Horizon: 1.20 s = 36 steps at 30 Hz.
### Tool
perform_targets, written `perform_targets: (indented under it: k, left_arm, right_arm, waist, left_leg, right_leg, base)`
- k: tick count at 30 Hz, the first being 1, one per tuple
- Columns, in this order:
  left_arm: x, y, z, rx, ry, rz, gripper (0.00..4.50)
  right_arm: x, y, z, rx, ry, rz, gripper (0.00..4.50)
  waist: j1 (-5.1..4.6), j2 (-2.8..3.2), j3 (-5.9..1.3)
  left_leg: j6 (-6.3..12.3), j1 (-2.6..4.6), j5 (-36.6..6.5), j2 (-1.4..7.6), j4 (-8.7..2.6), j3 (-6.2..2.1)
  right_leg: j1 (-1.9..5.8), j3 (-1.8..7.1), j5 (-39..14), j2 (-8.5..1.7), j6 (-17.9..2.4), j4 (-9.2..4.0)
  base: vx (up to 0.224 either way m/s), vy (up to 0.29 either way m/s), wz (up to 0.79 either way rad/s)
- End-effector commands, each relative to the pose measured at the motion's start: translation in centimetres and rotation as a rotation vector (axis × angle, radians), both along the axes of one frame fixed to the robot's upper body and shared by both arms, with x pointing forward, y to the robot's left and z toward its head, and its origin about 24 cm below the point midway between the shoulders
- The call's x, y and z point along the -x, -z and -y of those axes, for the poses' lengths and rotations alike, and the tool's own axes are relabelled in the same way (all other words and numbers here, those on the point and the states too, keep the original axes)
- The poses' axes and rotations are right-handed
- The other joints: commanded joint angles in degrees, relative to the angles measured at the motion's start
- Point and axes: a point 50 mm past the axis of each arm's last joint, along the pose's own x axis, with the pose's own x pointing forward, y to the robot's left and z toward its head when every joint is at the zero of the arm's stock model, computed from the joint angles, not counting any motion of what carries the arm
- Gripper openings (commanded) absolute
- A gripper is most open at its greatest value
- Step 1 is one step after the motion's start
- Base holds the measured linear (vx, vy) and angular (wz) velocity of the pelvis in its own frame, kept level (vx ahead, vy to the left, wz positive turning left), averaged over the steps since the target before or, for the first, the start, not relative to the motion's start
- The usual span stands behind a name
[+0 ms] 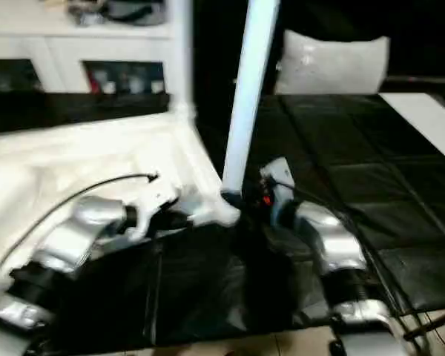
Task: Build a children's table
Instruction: Rotate leg to tighten
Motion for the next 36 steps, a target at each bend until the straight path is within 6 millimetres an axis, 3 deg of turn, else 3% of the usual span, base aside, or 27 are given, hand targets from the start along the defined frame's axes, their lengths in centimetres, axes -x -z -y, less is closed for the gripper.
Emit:
perform_targets:
  k: [1,2,4,6,9,11,13,14,15,19,25,29,32,36]
  left_arm:
    - [-0.3,-1.8,4.2,0.101,0.032,0.057,0.0]
    - [-0.4,-1.8,4.4,0.096,0.015,0.063,0.0]
    - [-0.9,-2.0,5.1,0.083,-0.038,0.099,0.0]
    - [-1.1,-2.3,5.0,0.099,-0.055,0.126,0.0]
    - [-1.2,-2.3,4.4,0.087,-0.056,0.143,0.0]
    - [-1.3,-2.1,3.9,0.069,-0.059,0.143,0.0]
    - [-1.4,-1.5,2.4,0.002,-0.046,0.148,0.0]
    - [-1.3,-1.3,1.9,-0.018,-0.04,0.149,0.0]
    - [-1.3,-1.1,1.1,-0.043,-0.028,0.149,0.0]
    - [-0.9,-0.6,0.1,-0.076,0.018,0.139,0.0]
    - [0.0,0.0,-1.6,-0.115,0.195,0.146,0.0]
    - [0.5,0.1,-1.9,-0.11,0.279,0.122,0.0]
    - [1.8,-0.1,-2.4,-0.12,0.488,0.089,0.0]
    - [2.4,-0.5,-2.4,-0.116,0.611,0.061,0.0]
  right_arm:
    - [-0.1,1.8,-2.9,0.017,0.065,-0.117,1.99]
    - [-0.3,1.8,-3.1,0.023,0.078,-0.114,1.99]
    - [-0.7,1.4,-4.2,-0.02,0.091,-0.09,2.55]
    - [-0.5,1.1,-4.5,-0.032,0.049,-0.054,2.7]
    - [-0.2,1.1,-4.0,-0.035,0.018,-0.032,3.04]
    - [-0.1,1.1,-3.3,-0.038,0.02,-0.017,3.21]
    - [0.1,0.8,-0.9,-0.039,0.029,0.029,3.28]
    - [0.1,0.6,-0.1,-0.032,0.025,0.047,3.37]
    - [0.3,0.2,1.3,-0.018,0.012,0.078,3.49]
    - [0.6,-0.6,3.2,0.003,-0.03,0.118,3.81]
    - [2.3,-2.2,6.2,0.063,-0.274,0.12,4.36]
    - [2.5,-2.6,6.6,0.086,-0.33,0.127,4.45]
    - [3.0,-3.2,6.5,0.109,-0.464,0.13,4.45]
    - [3.4,-3.0,5.8,0.111,-0.563,0.106,4.05]
  waist:
    - [0.36,-0.05,-2.9]
    - [0.4,0.12,-3.0]
    - [0.6,0.3,-3.45]
    - [1.02,0.26,-3.59]
    - [1.49,0.18,-3.73]
    - [1.85,0.13,-3.74]
    - [2.2,0.73,-3.7]
    - [2.42,0.45,-3.66]
    - [2.62,0.68,-3.66]
    - [2.52,0.84,-3.64]
    - [2.84,0.82,-3.59]
    - [3.56,0.72,-3.53]
    - [4.15,0.73,-3.63]
    - [5.09,0.86,-3.54]
  left_leg:
    - [1.4,-0.5,-13.36,1.26,-3.78,-0.92]
    - [1.11,-0.48,-13.47,1.41,-3.93,-1.17]
    - [1.69,-0.19,-12.62,1.88,-3.93,-1.05]
    - [2.98,-0.66,-10.08,2.02,-3.99,-0.83]
    - [4.18,-0.76,-8.22,1.95,-3.82,-0.54]
    - [4.75,-0.9,-7.13,1.86,-3.83,-0.5]
    - [4.86,-0.88,-7.07,1.92,-3.85,-0.52]
    - [5.06,-0.78,-7.65,1.96,-3.84,-0.44]
    - [4.96,-0.88,-7.49,1.96,-3.91,-0.56]
    - [4.92,-0.94,-7.74,2.01,-3.92,-0.63]
    - [6.03,-0.79,-7.6,2.19,-3.83,-0.54]
    - [5.73,-0.71,-7.89,2.1,-3.83,-0.44]
    - [5.43,-0.48,-7.32,2.45,-3.91,-0.45]
    - [5.26,-0.08,-7.75,2.77,-3.98,-0.24]
  right_leg:
    - [2.47,2.27,-32.95,-4.86,-4.24,-6.74]
    - [2.59,2.04,-32.3,-4.89,-4.22,-6.78]
    - [2.55,2.31,-26.76,-5.04,-5.84,-6.41]
    - [2.88,2.53,-18.23,-4.83,-8.68,-5.39]
    - [3.17,2.67,-14.42,-5.0,-10.09,-5.03]
    - [3.37,2.65,-14.01,-5.01,-10.11,-4.97]
    - [3.34,2.63,-14.54,-5.07,-9.9,-5.05]
    - [3.33,2.58,-15.13,-4.96,-9.3,-5.26]
    - [3.56,2.5,-15.17,-4.95,-9.24,-5.15]
    - [3.52,2.39,-15.98,-4.94,-9.24,-5.25]
    - [3.41,2.41,-15.37,-4.82,-9.29,-5.17]
    - [3.29,2.34,-17.01,-4.95,-9.23,-5.29]
    - [3.17,2.41,-15.82,-4.99,-9.74,-4.99]
    - [2.85,2.53,-14.68,-5.03,-10.65,-4.7]
  base:
    - [0.0,0.0,0.0]
    - [0.0,0.0,0.0]
    - [0.0,0.0,0.0]
    - [0.0,0.0,0.0]
    - [0.0,0.0,0.0]
    - [0.0,0.0,0.0]
    - [0.0,0.0,0.0]
    - [0.0,0.0,0.0]
    - [0.0,0.0,0.0]
    - [0.0,0.0,0.0]
    - [0.0,0.0,0.0]
    - [0.0,0.0,0.0]
    - [0.0,0.0,0.0]
    - [0.0,0.0,0.0]
